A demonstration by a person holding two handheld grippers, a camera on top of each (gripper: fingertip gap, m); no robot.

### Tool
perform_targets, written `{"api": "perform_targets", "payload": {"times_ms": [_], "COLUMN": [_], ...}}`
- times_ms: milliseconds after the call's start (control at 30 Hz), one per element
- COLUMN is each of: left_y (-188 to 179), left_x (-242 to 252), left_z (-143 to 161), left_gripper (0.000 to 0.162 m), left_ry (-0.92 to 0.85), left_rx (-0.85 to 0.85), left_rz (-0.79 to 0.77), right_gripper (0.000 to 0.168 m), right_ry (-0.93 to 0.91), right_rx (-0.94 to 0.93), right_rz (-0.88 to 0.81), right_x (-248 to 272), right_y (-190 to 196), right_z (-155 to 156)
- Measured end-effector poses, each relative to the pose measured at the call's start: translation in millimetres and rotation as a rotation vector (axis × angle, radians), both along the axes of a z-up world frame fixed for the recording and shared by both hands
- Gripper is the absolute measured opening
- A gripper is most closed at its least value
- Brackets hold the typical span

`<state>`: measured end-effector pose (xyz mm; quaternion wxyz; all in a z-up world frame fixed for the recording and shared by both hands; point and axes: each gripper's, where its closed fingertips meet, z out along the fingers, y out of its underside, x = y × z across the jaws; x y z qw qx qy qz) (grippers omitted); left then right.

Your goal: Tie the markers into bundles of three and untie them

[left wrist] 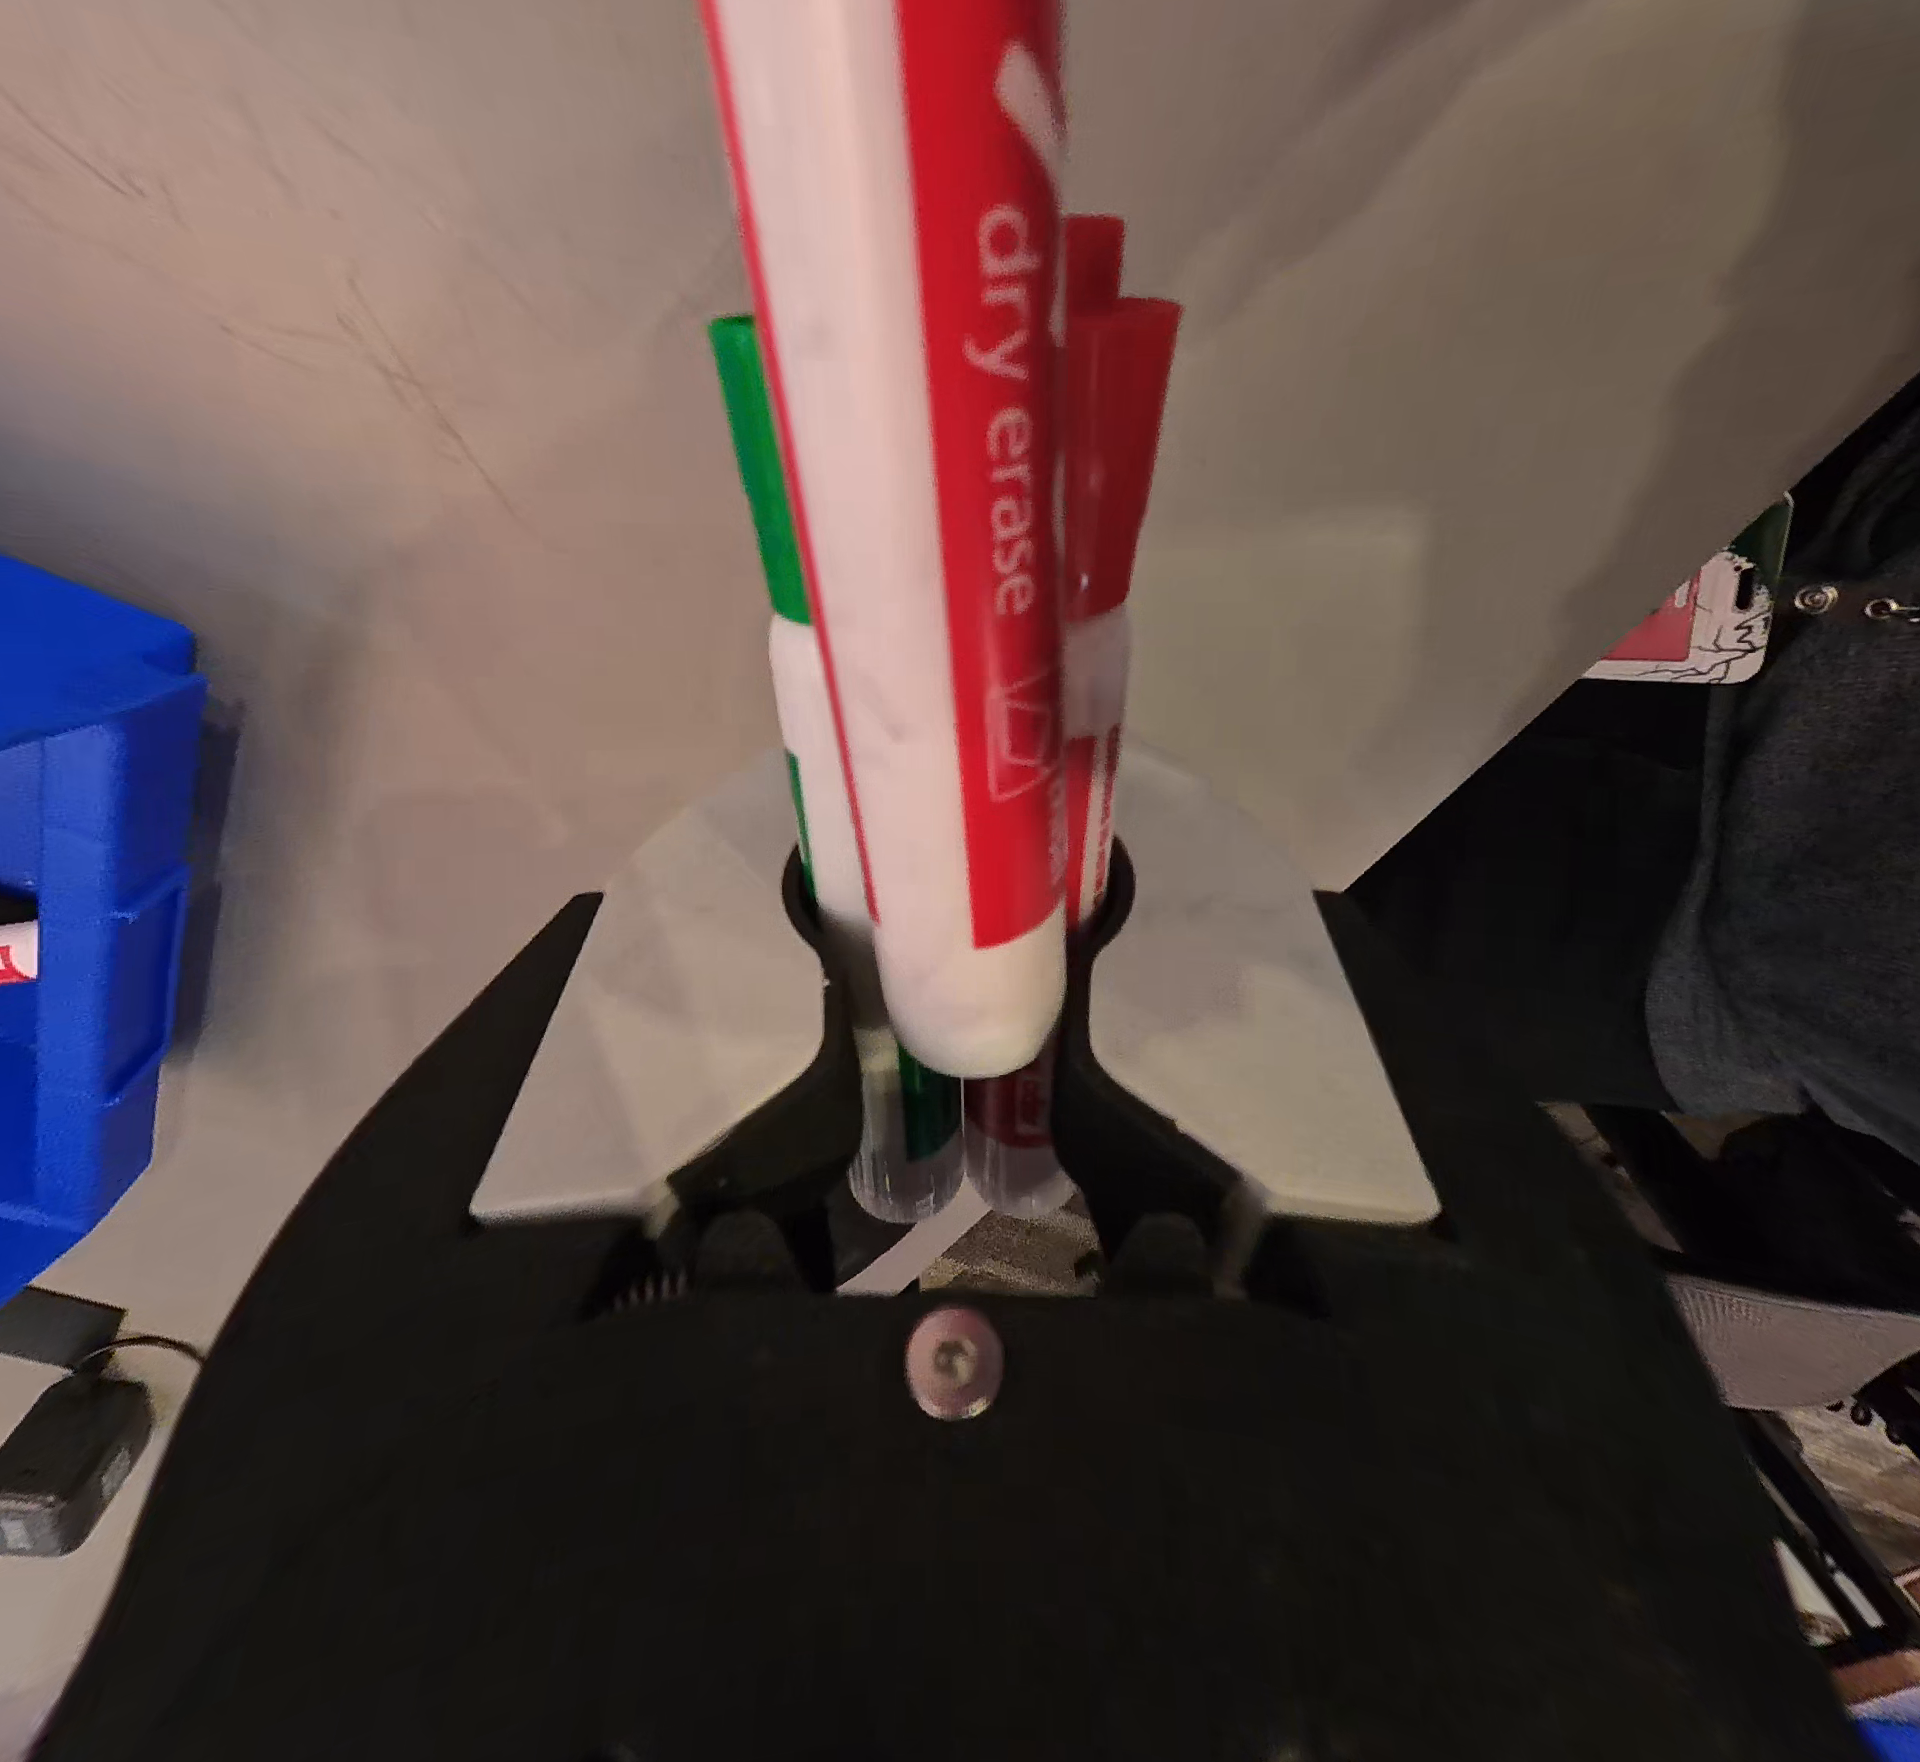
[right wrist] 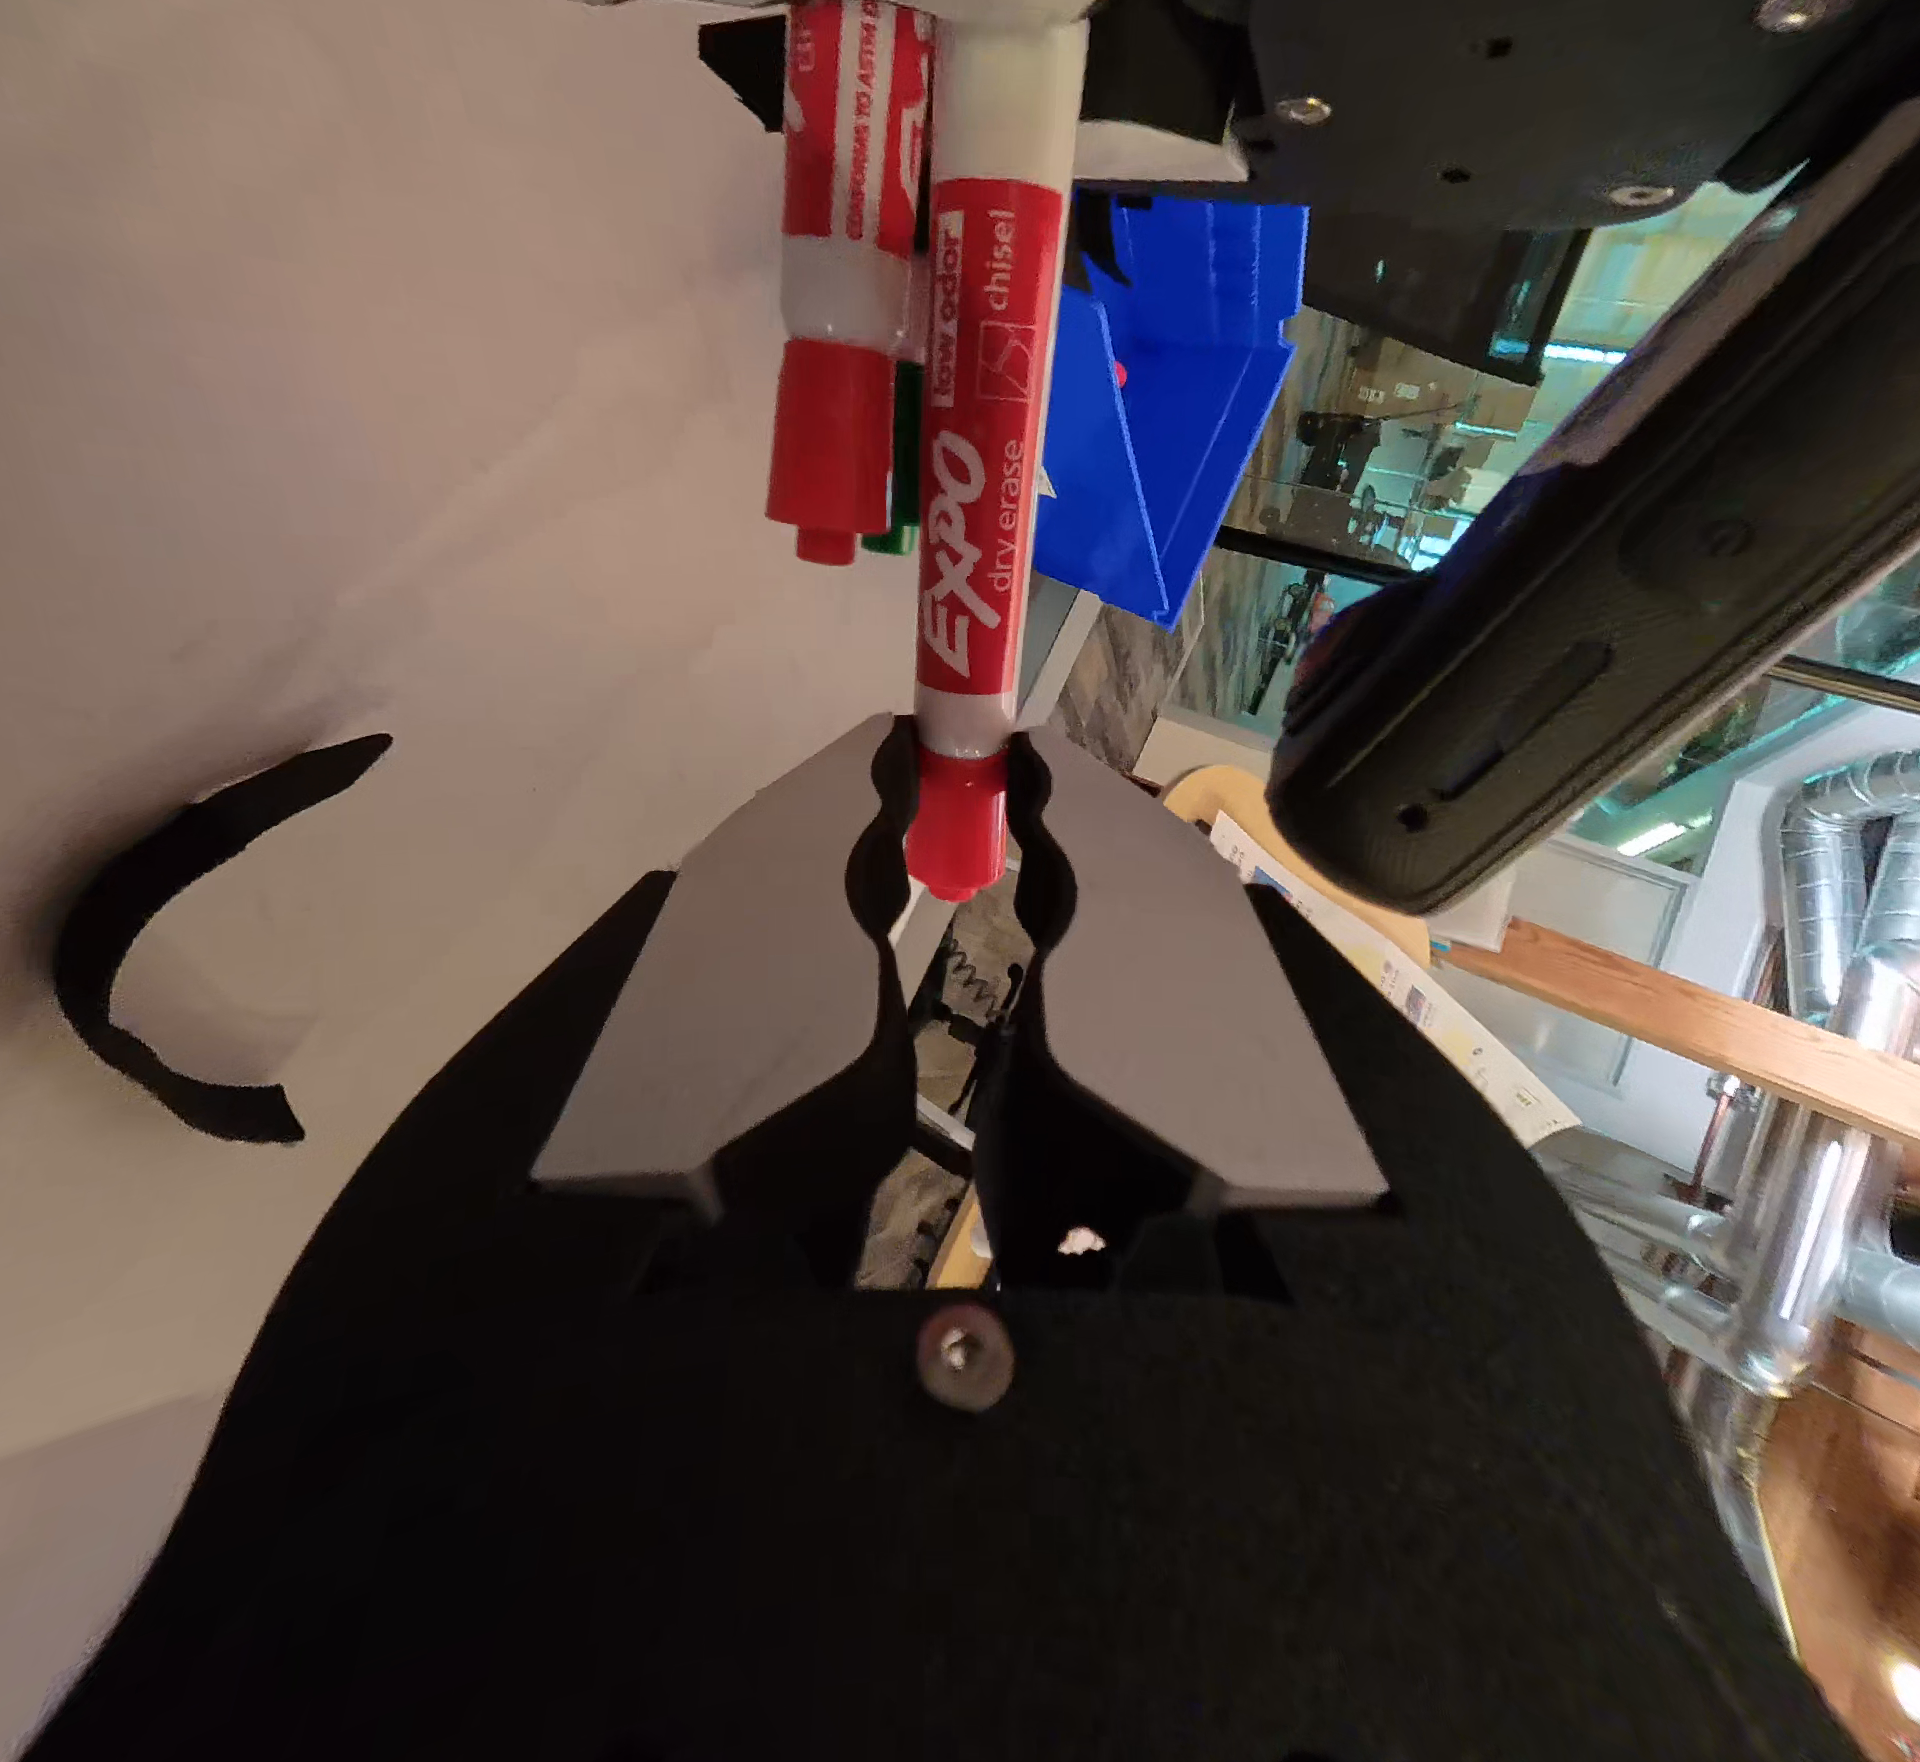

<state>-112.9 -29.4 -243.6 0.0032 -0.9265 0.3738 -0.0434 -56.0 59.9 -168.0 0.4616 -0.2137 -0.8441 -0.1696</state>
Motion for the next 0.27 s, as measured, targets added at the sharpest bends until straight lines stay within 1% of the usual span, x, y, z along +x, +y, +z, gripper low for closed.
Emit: {"api": "perform_targets", "payload": {"times_ms": [33,267], "left_y": [0.3,6.7], "left_x": [0.5,2.0], "left_z": [0.0,3.4], "left_gripper": [0.043,0.043], "left_ry": [-0.001,0.011], "left_rx": [-0.002,0.003], "left_rz": [-0.004,-0.014], "right_gripper": [0.016,0.016], "right_ry": [-0.001,-0.020], "right_rx": [-0.005,-0.002], "right_rz": [-0.012,0.002], "right_x": [-0.2,-8.4], "right_y": [0.2,-9.0], "right_z": [-0.3,-1.8]}}
